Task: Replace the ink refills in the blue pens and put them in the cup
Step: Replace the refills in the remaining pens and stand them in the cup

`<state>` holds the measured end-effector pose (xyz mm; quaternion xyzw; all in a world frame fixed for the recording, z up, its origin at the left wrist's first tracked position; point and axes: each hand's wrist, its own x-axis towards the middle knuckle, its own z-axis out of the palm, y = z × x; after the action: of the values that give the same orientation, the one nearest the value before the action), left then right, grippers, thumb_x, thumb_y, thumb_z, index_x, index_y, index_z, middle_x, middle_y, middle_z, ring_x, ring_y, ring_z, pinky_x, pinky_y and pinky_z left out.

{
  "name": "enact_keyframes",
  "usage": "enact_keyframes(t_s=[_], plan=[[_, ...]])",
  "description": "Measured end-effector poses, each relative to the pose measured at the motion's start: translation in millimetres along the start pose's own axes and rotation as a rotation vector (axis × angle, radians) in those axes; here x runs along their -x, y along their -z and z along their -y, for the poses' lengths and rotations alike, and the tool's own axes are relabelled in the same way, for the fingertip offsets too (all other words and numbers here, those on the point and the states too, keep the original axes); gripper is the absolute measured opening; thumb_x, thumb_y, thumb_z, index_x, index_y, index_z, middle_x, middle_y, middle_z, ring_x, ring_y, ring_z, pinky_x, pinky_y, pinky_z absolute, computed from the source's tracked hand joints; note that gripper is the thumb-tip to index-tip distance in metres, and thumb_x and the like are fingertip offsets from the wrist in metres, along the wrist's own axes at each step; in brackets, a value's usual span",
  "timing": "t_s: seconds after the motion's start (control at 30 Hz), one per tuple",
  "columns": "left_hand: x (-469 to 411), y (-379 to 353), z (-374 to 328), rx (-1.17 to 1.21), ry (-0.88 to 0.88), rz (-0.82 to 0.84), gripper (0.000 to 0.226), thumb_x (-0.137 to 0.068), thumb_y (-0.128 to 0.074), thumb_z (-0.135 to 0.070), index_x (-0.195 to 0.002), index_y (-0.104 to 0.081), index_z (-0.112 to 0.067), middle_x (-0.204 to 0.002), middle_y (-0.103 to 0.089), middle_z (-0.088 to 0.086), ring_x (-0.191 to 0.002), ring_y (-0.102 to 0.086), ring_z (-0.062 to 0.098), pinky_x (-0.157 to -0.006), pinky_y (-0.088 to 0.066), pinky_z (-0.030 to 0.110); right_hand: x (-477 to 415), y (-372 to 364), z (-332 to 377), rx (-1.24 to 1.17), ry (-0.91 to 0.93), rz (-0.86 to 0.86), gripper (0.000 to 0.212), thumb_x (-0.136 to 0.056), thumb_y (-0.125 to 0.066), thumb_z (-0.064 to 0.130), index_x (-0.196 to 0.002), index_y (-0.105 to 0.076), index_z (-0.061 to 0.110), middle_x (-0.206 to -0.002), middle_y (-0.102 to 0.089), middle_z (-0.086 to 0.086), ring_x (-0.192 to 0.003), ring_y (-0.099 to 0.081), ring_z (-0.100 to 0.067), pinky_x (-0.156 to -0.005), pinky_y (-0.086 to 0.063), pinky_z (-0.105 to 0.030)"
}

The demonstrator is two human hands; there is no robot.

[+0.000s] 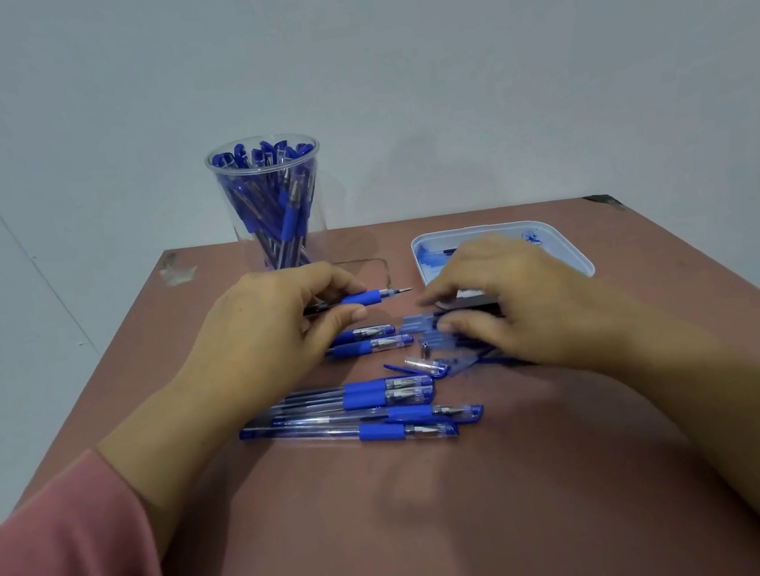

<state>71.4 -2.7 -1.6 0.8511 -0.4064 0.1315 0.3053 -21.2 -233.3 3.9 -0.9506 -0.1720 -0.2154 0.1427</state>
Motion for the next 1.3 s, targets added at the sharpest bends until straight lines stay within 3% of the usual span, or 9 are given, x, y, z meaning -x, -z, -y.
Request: enact_keyframes(t_s=[0.13,0.37,0.47,0.63,0.73,0.87,1.03,1.1,1.3], plan=[[1.9,-1.2,-5.7,0.051,-0.042,0.004,0.018,-0.085,-0.067,-0.036,-0.103,-0.068,-0.039,-0.085,-0.068,-0.020,-0.080,-0.064,0.000,-0.072,-0.056,0.030,3.4,0.2,5.9,-0.109,-0.025,-0.245,0.031,-0.081,-0.073,0.035,-0.108,-0.070,0.020,-0.094,-0.061,0.018,-0.085,-0.053,0.001,-0.082,-0.040,-0.009],[4.4,-1.5,-10.0,0.063,-0.077,0.021,0.020,-0.084,-0.064,-0.041,-0.102,-0.069,-0.037,-0.084,-0.069,-0.020,-0.080,-0.064,0.001,-0.070,-0.055,0.029,2.3,1.2,8.4,-0.200,-0.078,-0.142,0.009,-0.084,-0.072,0.015,-0.091,-0.073,0.021,-0.080,-0.063,0.021,-0.080,-0.061,0.000,-0.074,-0.042,-0.007],[4.0,-1.0,-7.6,0.041,-0.066,0.021,0.019,-0.084,-0.067,-0.038,-0.103,-0.069,-0.037,-0.083,-0.068,-0.021,-0.079,-0.062,0.001,-0.068,-0.054,0.028,9.7,11.5,0.1,-0.220,-0.120,-0.117,0.016,-0.081,-0.071,0.020,-0.089,-0.066,0.032,-0.083,-0.064,0.024,-0.084,-0.061,0.000,-0.078,-0.042,-0.008],[5.5,-3.2,-10.0,0.036,-0.084,0.019,0.019,-0.083,-0.065,-0.043,-0.101,-0.070,-0.037,-0.082,-0.069,-0.018,-0.077,-0.063,0.001,-0.067,-0.054,0.029,7.0,2.8,7.4,-0.257,-0.082,-0.065,0.029,-0.085,-0.071,0.028,-0.113,-0.068,0.031,-0.100,-0.065,0.025,-0.094,-0.061,0.006,-0.083,-0.042,-0.007],[6.2,-4.6,-10.9,0.022,-0.087,0.027,0.021,-0.082,-0.062,-0.046,-0.100,-0.069,-0.037,-0.080,-0.068,-0.018,-0.075,-0.062,0.000,-0.067,-0.054,0.031,5.9,0.4,5.9,-0.276,-0.105,-0.040,0.021,-0.088,-0.069,0.016,-0.106,-0.073,0.026,-0.096,-0.066,0.026,-0.092,-0.062,0.009,-0.081,-0.042,-0.006],[5.2,-3.5,-9.7,0.020,-0.085,0.024,0.023,-0.081,-0.061,-0.048,-0.100,-0.069,-0.037,-0.079,-0.067,-0.019,-0.075,-0.062,0.001,-0.066,-0.054,0.032,10.9,11.0,0.3,-0.282,-0.135,-0.039,0.029,-0.084,-0.072,0.020,-0.100,-0.064,0.043,-0.091,-0.066,0.025,-0.089,-0.064,0.002,-0.080,-0.045,-0.009],[5.9,-6.0,-10.6,-0.005,-0.088,0.041,0.017,-0.084,-0.066,-0.040,-0.100,-0.069,-0.037,-0.080,-0.068,-0.018,-0.075,-0.062,0.001,-0.067,-0.054,0.032,8.1,5.9,2.2,-0.298,-0.117,-0.015,0.022,-0.087,-0.069,0.018,-0.105,-0.071,0.031,-0.093,-0.069,0.016,-0.089,-0.064,-0.002,-0.082,-0.045,-0.012],[4.7,-5.3,-7.4,0.002,-0.051,0.044,0.017,-0.083,-0.066,-0.043,-0.099,-0.069,-0.038,-0.080,-0.068,-0.018,-0.075,-0.062,0.002,-0.068,-0.054,0.035,9.2,9.6,-2.1,-0.302,-0.161,-0.006,0.025,-0.087,-0.069,0.015,-0.098,-0.070,0.038,-0.091,-0.069,0.015,-0.089,-0.064,-0.003,-0.082,-0.046,-0.012],[3.0,-1.9,-4.4,-0.030,-0.006,0.023,0.013,-0.085,-0.067,-0.039,-0.098,-0.067,-0.042,-0.078,-0.065,-0.021,-0.075,-0.063,0.004,-0.070,-0.054,0.034,15.6,35.3,-11.3,-0.219,-0.279,0.015,0.021,-0.088,-0.067,0.015,-0.093,-0.071,0.035,-0.089,-0.065,0.020,-0.088,-0.059,0.007,-0.076,-0.036,0.000]])
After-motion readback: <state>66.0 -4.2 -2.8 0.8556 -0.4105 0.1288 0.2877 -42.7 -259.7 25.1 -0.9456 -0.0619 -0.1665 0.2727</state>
